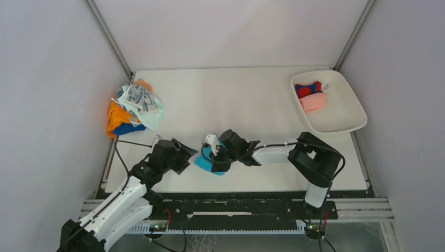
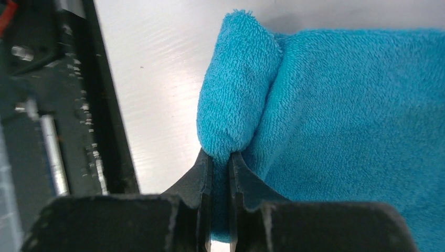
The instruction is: Roll the towels
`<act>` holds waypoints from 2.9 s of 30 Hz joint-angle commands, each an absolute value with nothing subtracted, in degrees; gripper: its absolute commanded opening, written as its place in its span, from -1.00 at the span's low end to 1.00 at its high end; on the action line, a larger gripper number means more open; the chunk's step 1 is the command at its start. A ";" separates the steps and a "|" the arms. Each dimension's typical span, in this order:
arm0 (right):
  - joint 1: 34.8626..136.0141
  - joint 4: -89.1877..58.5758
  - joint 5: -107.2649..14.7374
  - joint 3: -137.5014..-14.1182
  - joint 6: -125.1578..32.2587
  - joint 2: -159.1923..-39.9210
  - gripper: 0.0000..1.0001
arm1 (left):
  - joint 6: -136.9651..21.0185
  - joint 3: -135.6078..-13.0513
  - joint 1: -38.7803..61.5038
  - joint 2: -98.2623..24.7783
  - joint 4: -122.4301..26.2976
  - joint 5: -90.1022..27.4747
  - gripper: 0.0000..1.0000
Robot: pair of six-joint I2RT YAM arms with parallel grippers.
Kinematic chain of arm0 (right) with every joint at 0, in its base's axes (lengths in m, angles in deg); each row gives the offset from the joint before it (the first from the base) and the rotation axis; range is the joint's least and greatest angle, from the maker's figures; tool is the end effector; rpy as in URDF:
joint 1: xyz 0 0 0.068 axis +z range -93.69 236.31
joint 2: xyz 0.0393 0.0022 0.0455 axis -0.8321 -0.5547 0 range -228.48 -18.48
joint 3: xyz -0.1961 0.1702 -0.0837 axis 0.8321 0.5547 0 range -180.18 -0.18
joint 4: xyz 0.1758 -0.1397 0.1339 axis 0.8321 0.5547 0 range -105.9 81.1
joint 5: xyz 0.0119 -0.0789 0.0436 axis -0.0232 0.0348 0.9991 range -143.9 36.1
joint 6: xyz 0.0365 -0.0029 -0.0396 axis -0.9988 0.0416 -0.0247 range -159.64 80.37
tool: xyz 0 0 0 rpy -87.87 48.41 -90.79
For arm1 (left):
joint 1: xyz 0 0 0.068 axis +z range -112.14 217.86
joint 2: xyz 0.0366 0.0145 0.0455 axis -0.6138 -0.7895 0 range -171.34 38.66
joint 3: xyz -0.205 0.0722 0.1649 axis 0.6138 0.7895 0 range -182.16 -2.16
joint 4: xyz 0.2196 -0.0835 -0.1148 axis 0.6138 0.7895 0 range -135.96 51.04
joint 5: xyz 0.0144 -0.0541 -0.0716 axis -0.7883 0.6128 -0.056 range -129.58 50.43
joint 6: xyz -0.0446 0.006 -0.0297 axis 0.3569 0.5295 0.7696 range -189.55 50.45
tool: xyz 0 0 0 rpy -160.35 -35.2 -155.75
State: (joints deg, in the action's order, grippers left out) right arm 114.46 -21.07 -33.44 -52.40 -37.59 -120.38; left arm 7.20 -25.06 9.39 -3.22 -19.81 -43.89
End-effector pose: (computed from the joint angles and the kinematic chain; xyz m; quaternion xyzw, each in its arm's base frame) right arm 0.1768 0.3084 0.1486 -0.5145 0.7508 0.3235 0.2587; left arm 0.1348 -0.0699 0.1891 -0.3909 0.8370 -0.2819 0.2592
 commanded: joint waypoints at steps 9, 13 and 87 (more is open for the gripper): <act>99.95 -47.10 1.85 -47.84 -70.75 -130.52 -1.00 | 7.99 -17.83 9.29 0.94 -26.15 -38.11 0.46; 97.31 -56.85 4.90 -45.67 -80.23 -135.17 -1.00 | 9.20 -17.21 7.99 -2.08 -29.54 -37.80 0.46; 130.15 -17.59 -63.73 -50.56 -29.55 -118.98 -0.61 | 3.63 -29.57 5.67 -20.80 -23.95 -42.38 0.10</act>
